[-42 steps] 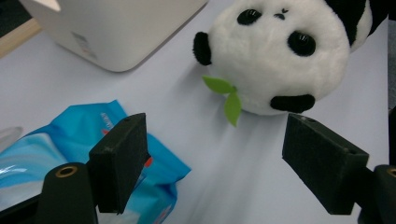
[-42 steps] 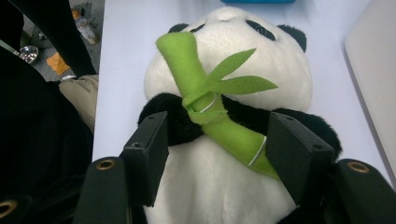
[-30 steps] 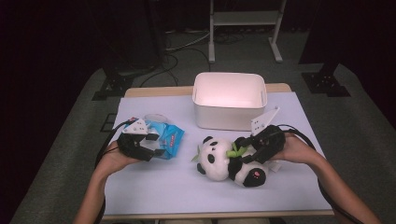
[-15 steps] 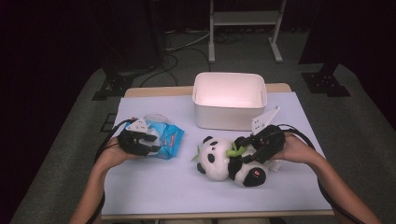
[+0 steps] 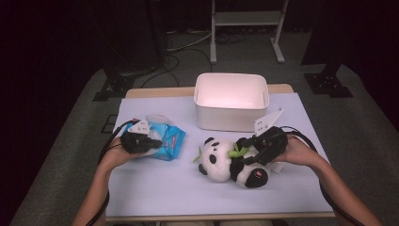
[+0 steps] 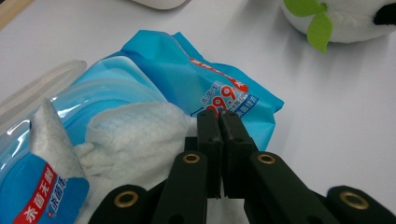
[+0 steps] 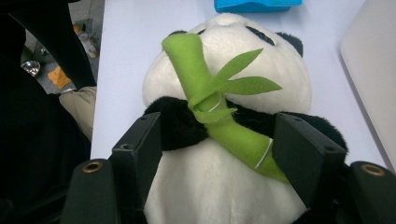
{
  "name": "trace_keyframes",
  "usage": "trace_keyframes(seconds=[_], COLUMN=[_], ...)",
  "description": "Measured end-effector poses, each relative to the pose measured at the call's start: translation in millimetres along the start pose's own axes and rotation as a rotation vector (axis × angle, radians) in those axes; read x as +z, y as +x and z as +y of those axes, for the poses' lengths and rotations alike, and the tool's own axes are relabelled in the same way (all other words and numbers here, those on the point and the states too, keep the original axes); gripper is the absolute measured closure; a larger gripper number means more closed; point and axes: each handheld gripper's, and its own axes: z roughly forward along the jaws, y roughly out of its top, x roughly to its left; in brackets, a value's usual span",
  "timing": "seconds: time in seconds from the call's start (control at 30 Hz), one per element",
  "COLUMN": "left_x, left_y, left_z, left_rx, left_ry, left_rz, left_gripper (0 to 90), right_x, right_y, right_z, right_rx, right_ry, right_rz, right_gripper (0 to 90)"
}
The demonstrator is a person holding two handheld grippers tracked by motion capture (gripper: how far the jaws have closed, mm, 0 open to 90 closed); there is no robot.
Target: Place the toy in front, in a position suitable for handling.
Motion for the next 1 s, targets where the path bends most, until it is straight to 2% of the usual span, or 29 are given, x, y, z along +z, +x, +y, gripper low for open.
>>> trace_keyframes(seconds=[0.13, 0.33, 0.43, 0.6, 1.0], left_x=[-0.1, -2.2, -5.3, -10.7, -16.9], left_y=[-0.5, 0.3, 0.4, 0.5, -4.5], left_z=[3.0, 4.7, 6.3, 7.6, 17.3], left_rx=[0.011, 0.006, -0.017, -0.026, -0.001], left_ry=[0.016, 0.015, -0.003, -0.015, -0.008], left_rz=[0.001, -0.016, -0.028, -0.036, -0.072], left_gripper=[89.5, 89.6, 89.6, 89.7, 89.7], right_x=[-0.2, -0.2, -0.3, -0.4, -0.7], right_y=[0.7, 1.0, 1.3, 1.5, 0.9], right_z=[-0.7, -1.3, -1.8, -1.9, -3.9], right_rx=[0.001, -0.007, -0.005, -0.014, -0.007], right_ry=[-0.004, -0.008, -0.010, -0.009, -0.026], right_rz=[0.000, -0.001, 0.000, -0.004, 0.003], right_gripper=[31.5, 31.1, 31.1, 30.9, 30.9])
